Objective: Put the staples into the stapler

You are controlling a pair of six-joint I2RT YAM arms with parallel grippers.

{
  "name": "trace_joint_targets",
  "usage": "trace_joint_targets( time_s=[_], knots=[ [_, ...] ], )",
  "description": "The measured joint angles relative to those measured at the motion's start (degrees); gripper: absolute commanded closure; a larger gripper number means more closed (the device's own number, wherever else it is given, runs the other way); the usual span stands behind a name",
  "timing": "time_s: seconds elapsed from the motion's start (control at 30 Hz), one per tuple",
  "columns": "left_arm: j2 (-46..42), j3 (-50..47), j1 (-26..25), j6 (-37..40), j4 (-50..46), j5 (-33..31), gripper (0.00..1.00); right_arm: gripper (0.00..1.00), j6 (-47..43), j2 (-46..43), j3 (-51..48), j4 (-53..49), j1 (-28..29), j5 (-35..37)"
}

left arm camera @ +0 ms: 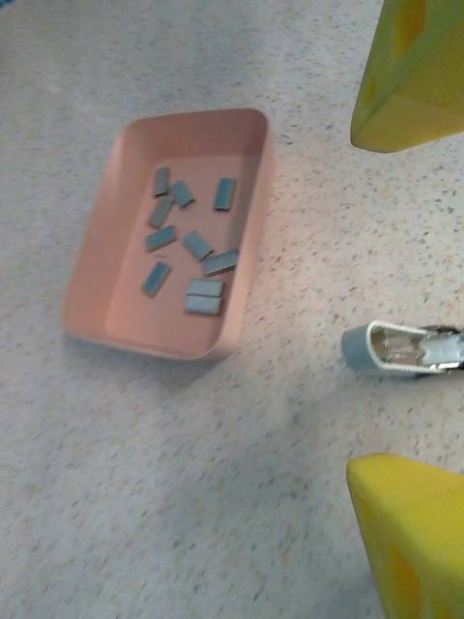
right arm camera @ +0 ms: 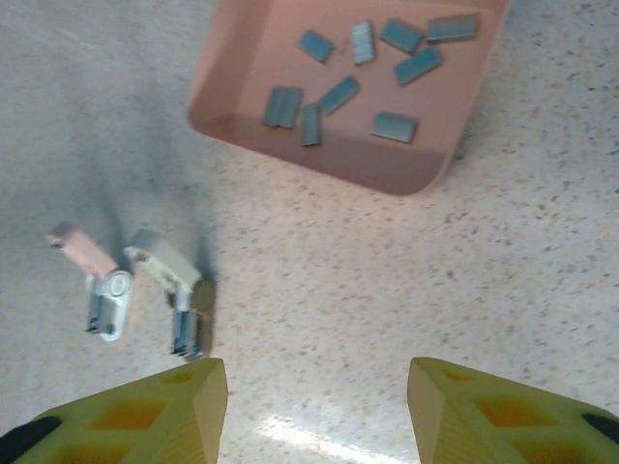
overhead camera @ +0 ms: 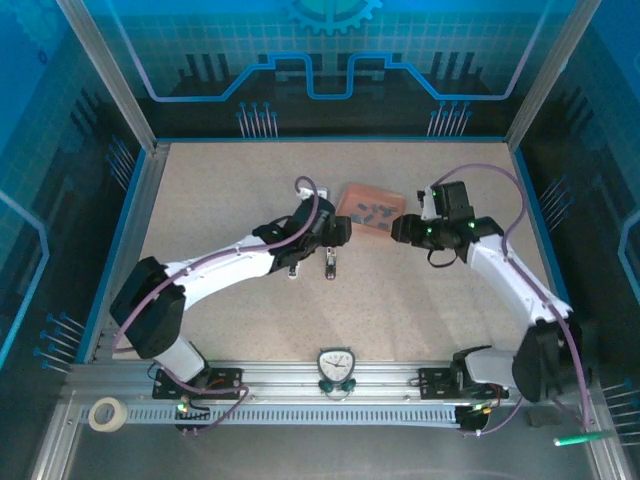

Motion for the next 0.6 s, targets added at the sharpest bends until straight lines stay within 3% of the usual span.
trace_joint_targets(
  time_s=[0.37, 0.6],
  knots=[
    [-7.06, -5.31, 6.91, 1.99, -0.70, 0.83, 0.18, 0.49, -4.61, 24.44, 14.21, -3.50, -5.22, -0.92],
    [-7.08, -6.19, 8.92, 2.01, -1.14, 1.99, 0.18, 0.52, -6.43, 33.09, 20.41, -5.16, -5.77, -1.05]
  ],
)
